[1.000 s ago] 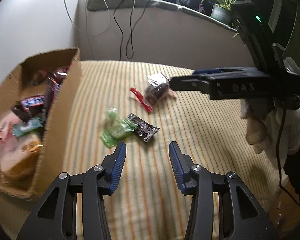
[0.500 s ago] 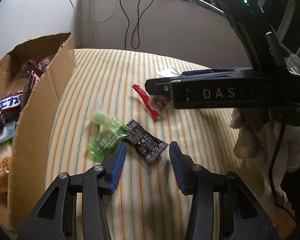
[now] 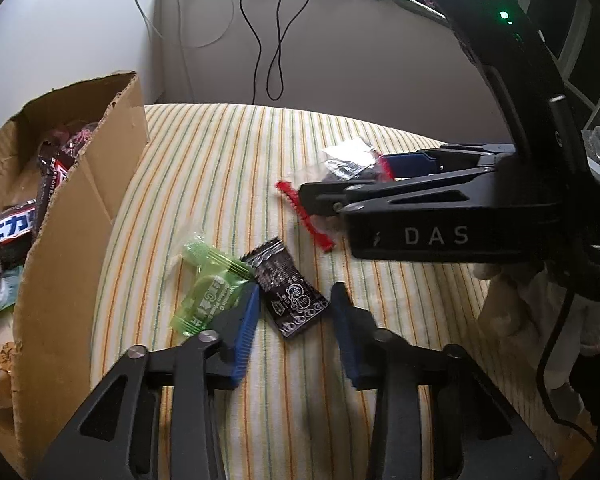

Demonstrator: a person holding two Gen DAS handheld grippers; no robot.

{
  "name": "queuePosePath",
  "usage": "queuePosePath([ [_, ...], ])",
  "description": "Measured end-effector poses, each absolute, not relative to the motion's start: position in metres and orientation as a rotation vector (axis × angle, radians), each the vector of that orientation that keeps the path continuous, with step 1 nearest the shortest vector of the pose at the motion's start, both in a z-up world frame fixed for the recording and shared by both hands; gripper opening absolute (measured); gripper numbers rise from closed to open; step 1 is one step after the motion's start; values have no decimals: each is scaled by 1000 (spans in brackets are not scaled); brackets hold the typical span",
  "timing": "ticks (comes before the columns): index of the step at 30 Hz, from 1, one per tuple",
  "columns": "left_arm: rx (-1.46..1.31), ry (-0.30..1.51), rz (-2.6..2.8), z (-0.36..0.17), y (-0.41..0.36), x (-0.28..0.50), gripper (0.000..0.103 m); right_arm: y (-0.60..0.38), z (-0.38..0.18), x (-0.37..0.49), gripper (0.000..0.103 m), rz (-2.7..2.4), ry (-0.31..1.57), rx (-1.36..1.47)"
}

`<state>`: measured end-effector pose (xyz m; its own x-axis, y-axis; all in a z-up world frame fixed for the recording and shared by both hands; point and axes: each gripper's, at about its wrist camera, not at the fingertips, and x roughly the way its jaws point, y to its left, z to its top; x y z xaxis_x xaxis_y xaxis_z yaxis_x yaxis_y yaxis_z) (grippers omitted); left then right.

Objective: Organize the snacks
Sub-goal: 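Grasp the black packet with the left gripper while the right grasps the red pastry bag, then carry both snacks over the box and open both grippers to release them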

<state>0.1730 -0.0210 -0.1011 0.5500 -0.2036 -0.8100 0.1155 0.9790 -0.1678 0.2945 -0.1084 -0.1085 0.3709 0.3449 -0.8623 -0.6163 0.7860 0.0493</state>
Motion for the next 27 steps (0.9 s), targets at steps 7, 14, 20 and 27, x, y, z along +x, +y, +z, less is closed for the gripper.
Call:
queuePosePath([
  [7,-79,962,-183,-99,-26,170,28,-119,-105,290,57,620,1017,-296],
  [14,-94,955,-206,-94,-25,163,23,-139,-100,283,54,613,1008,-247],
  [20,-95,947,-221,-89,-26,158,23,-156,-88,277,53,599,988,-219],
  [27,-111,897,-237,-67,-21,148,23,-166,-66,267,53,601,949,-195],
])
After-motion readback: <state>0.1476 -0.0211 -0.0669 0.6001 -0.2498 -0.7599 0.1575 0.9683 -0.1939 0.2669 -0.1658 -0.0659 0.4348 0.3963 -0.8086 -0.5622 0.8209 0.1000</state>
